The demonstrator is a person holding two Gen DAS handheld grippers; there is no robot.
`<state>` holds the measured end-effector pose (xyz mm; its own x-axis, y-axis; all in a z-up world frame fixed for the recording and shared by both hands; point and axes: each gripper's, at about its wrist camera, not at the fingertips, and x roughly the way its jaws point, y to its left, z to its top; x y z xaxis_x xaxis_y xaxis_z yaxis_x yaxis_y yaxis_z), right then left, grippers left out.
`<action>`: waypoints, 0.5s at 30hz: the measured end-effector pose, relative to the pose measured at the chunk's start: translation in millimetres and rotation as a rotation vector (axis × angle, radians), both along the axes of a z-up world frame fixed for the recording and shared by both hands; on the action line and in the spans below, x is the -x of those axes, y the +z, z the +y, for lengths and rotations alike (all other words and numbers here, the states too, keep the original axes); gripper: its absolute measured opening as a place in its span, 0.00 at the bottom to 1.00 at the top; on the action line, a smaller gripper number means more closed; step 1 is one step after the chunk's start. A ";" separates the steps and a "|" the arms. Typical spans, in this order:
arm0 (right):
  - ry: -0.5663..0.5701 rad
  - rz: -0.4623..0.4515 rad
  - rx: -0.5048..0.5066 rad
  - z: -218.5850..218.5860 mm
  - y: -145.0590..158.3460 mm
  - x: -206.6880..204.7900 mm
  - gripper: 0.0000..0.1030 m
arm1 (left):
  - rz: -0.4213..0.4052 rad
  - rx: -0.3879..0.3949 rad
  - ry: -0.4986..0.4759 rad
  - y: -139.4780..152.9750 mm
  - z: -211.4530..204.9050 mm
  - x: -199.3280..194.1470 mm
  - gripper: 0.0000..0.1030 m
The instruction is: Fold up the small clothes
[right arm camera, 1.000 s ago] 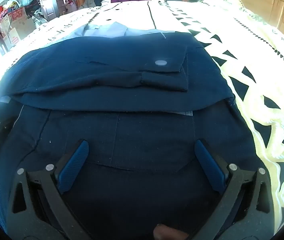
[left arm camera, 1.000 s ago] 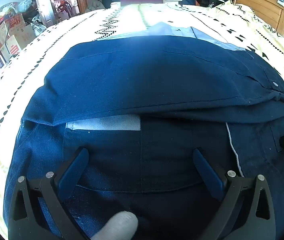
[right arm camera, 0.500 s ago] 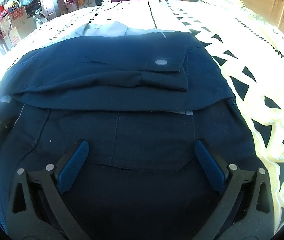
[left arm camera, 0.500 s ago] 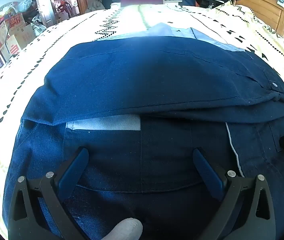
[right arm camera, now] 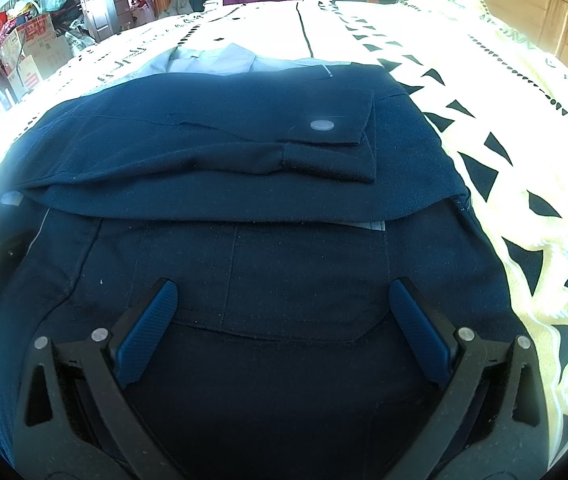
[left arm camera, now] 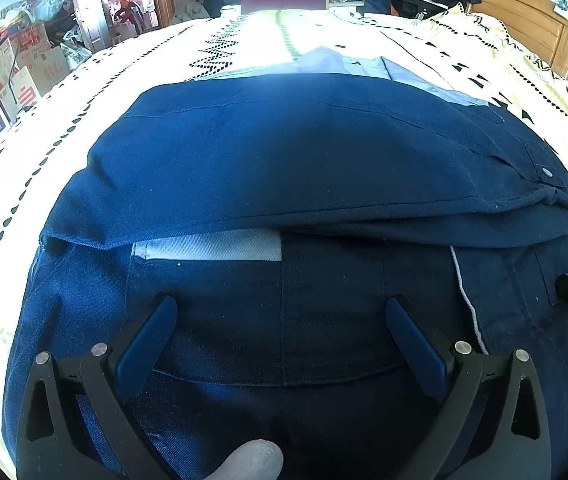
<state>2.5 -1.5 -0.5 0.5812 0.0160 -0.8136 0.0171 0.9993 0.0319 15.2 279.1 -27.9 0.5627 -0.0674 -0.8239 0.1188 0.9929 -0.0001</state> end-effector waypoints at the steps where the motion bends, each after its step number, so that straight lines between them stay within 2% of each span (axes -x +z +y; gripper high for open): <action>1: 0.000 0.000 0.000 0.0 0.0 0.0 1.00 | 0.000 0.000 0.001 -0.4 -0.5 0.0 1.00; 15: 0.000 -0.001 0.000 -0.3 -0.2 0.3 1.00 | -0.002 -0.001 0.000 -2.2 1.8 1.7 1.00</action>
